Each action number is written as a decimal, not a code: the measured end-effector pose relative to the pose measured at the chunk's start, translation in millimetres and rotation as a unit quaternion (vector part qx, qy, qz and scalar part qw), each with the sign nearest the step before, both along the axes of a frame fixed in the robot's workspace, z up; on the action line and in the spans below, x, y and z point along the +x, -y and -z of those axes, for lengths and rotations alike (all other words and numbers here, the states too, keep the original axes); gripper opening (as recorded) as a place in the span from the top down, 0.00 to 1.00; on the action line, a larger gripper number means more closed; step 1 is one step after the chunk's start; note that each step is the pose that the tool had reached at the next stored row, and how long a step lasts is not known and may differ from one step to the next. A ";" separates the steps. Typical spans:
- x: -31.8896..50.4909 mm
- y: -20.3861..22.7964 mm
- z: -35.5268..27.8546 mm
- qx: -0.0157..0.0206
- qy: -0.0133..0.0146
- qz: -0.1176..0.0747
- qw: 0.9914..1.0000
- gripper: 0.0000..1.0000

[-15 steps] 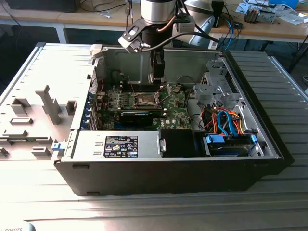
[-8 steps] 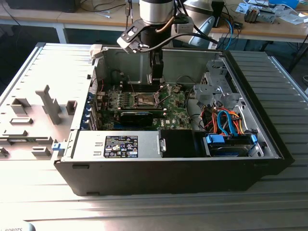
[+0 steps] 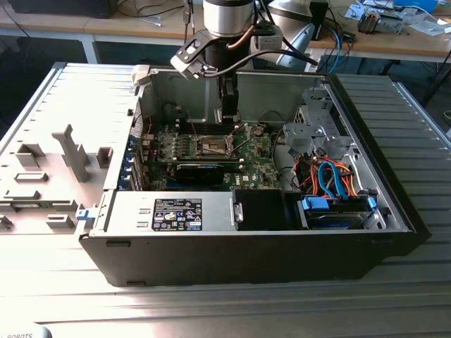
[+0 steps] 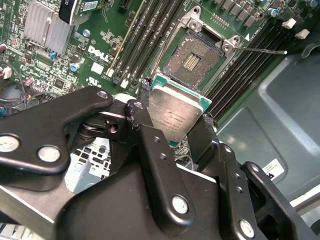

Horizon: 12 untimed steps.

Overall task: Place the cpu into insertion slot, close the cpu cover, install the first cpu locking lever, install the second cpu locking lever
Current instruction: 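Place the cpu into insertion slot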

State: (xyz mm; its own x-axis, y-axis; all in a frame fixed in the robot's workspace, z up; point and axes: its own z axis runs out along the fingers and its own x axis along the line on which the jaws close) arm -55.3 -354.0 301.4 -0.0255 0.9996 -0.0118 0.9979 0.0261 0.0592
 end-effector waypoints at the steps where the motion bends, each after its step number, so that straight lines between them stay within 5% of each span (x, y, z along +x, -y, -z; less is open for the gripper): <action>1: -3.8 0.0 1.1 0.000 0.000 0.000 1.000 0.46; 12: -9.0 0.0 5.0 0.000 0.000 0.000 1.000 0.46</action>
